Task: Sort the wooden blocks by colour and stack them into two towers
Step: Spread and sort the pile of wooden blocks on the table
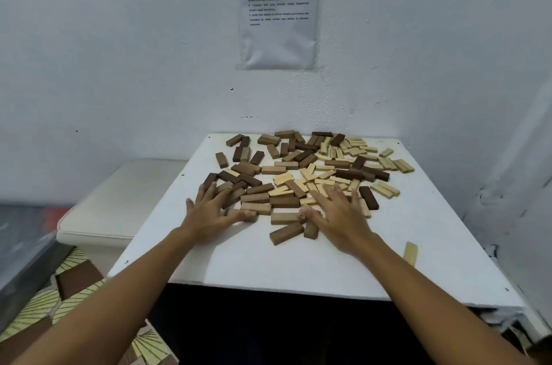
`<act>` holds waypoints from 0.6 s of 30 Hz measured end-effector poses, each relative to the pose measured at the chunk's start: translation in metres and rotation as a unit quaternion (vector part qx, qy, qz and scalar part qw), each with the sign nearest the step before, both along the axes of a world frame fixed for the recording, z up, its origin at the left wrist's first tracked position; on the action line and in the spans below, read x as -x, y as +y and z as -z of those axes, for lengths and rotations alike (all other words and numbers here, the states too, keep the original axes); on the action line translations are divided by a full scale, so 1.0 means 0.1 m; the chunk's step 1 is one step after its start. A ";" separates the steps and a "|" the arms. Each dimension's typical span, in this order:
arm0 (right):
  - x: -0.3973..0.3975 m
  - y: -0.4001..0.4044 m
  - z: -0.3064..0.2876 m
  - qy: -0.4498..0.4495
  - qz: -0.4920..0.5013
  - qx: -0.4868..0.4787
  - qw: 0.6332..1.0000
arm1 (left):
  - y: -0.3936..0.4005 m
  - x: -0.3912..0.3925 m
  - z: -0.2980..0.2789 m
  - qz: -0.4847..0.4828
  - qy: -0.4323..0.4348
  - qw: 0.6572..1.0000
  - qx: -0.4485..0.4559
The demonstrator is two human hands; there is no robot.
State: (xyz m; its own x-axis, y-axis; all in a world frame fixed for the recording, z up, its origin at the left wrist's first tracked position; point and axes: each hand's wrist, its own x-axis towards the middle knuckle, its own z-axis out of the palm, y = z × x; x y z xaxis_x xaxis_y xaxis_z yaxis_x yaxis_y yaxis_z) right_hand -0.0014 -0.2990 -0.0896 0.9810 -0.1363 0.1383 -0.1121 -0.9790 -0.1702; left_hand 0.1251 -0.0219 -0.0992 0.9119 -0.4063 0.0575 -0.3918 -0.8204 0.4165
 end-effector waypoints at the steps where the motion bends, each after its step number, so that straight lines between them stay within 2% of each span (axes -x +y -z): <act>1: 0.07 -0.04 -0.02 -0.009 0.024 0.005 1.000 | 0.02 0.02 0.01 -0.002 0.001 1.000 0.004; 3: 0.24 -0.16 -0.04 -0.007 0.095 0.018 0.995 | 0.08 0.09 0.03 0.002 -0.001 1.000 0.002; 6: 0.51 -0.37 0.00 0.053 0.218 0.012 0.974 | 0.12 0.21 0.07 -0.001 0.002 1.000 0.005; 8: 0.61 -0.42 0.07 0.094 0.263 -0.013 0.960 | 0.12 0.29 0.11 0.002 -0.010 1.000 -0.011; 9: 0.61 -0.42 0.11 0.101 0.266 -0.015 0.959 | 0.11 0.31 0.13 0.005 -0.016 1.000 -0.025; 11: 0.50 -0.42 0.18 0.059 0.237 -0.020 0.970 | 0.10 0.32 0.15 0.007 -0.013 0.999 -0.046; 13: 0.31 -0.38 0.16 -0.050 0.190 -0.102 0.975 | 0.10 0.32 0.12 0.009 0.003 0.999 -0.049; 15: 0.15 -0.29 0.06 -0.136 0.159 -0.199 0.957 | 0.11 0.31 0.10 0.013 0.008 0.999 -0.034; 16: 0.11 -0.23 0.02 -0.156 0.142 -0.212 0.954 | 0.11 0.31 0.09 0.016 0.006 1.000 -0.017; 18: 0.12 -0.09 0.01 -0.141 0.078 -0.174 0.971 | 0.09 0.30 0.08 0.030 -0.004 0.999 0.010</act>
State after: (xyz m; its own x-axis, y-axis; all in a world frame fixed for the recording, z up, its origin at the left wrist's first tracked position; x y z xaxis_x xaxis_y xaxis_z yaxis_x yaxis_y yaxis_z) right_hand -0.0137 -0.3081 -0.0904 0.8747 -0.3666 0.3171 -0.1551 -0.8315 -0.5334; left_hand 0.0948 -0.0131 -0.1068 0.8855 -0.4589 0.0728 -0.4431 -0.7867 0.4298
